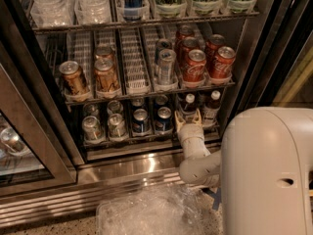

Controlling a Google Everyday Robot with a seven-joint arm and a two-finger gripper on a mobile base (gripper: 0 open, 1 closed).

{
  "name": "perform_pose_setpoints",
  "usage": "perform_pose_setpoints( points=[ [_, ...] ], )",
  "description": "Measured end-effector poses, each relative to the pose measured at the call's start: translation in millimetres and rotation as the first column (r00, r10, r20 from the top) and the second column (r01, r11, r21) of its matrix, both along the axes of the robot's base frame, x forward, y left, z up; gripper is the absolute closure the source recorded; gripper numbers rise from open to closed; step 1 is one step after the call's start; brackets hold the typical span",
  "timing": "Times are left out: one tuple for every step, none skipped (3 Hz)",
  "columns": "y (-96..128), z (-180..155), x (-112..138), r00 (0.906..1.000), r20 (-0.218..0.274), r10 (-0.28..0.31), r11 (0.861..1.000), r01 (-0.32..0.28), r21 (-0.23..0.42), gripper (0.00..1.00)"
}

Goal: Pick blue plastic bottle from bottom shelf of fridge

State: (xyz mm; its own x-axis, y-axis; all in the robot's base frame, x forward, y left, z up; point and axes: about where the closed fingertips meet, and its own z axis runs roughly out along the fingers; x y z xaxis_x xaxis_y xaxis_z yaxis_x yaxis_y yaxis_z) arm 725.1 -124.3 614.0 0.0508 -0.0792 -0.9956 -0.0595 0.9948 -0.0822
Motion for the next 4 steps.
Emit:
perform_pose_setpoints(
  points=[
    [0, 0, 0, 1.0000, 0.000, 0.000, 1.000, 0.000, 0.000, 0.81],
    [0, 1, 0, 1.0000, 0.002, -0.001, 1.000, 0.001, 0.000, 1.00],
    [1, 18, -2, 0.9988, 0.048, -0.006, 1.000, 0.006, 0.002, 1.00],
    [1, 25, -5, 0.9966, 0.082, -0.010, 1.000, 0.010, 0.006, 1.00]
  ],
)
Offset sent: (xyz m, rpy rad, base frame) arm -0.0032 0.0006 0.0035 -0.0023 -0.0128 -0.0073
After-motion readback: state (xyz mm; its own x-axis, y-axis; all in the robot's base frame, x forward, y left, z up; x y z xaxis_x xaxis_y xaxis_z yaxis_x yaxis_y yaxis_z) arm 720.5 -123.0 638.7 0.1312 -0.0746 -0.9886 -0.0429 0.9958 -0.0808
